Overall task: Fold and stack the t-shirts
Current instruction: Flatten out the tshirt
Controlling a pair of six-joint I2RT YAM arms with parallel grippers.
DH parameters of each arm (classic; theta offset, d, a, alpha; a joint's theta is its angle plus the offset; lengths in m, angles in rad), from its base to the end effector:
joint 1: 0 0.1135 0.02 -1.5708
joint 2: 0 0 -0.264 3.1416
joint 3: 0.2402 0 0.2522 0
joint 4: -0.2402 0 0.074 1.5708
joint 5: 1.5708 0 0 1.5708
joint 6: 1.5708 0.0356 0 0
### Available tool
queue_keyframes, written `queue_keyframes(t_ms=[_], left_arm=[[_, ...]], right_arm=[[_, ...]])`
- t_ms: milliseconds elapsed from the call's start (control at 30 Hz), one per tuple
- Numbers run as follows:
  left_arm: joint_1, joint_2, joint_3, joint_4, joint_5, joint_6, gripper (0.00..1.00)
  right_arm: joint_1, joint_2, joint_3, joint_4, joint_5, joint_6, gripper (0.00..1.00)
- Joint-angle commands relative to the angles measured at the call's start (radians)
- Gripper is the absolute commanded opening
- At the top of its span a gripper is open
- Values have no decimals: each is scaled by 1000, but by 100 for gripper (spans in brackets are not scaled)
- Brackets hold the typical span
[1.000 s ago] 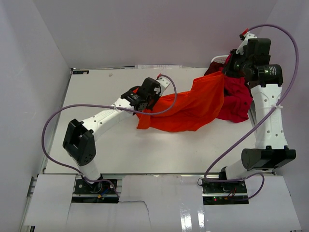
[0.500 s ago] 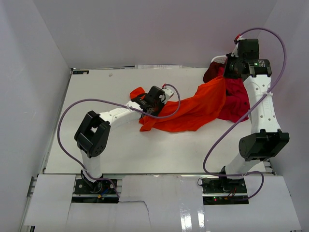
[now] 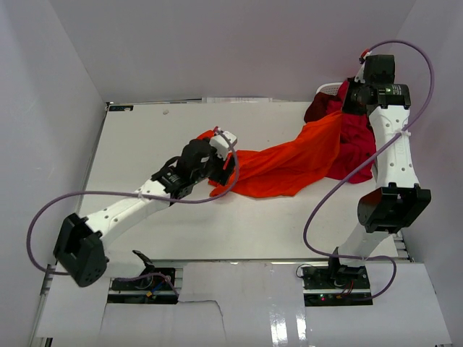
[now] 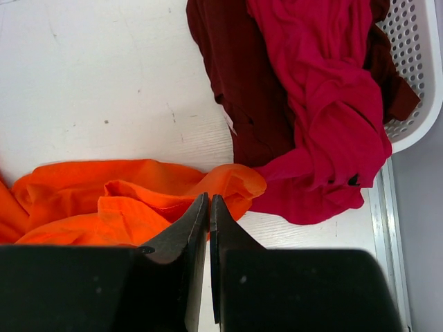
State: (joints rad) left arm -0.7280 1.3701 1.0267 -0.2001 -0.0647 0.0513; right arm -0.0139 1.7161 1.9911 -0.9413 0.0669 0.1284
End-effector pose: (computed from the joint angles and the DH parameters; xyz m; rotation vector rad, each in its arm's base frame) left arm 0.2344 -0.2059 0.2896 0.7734 1.9858 -0.3340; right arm 0.3637 -0.0074 0.4313 0.1952 2.2268 -0.0125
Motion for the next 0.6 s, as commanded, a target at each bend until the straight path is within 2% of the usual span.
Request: queue_keyframes(t_ms=[0,167,200,433,567], left_arm=[[12,-145,-112,62,37,13,82],[18,-226,-194,50,63,2,88],[18,-226,-197,45,97,7,89],[19,-155,-183,-16,80,-2,87],[21,-147,-204,-16,144,19,87]], right_arm=[[-11,11,52,25,-18,-9,8],[-14,28,51,38,-42,-9,8],[-14,34,52,38,-45,-10,8],[-20,65,61,48,-56,-24,8],[-24,79,57,61,-95,-27,8]])
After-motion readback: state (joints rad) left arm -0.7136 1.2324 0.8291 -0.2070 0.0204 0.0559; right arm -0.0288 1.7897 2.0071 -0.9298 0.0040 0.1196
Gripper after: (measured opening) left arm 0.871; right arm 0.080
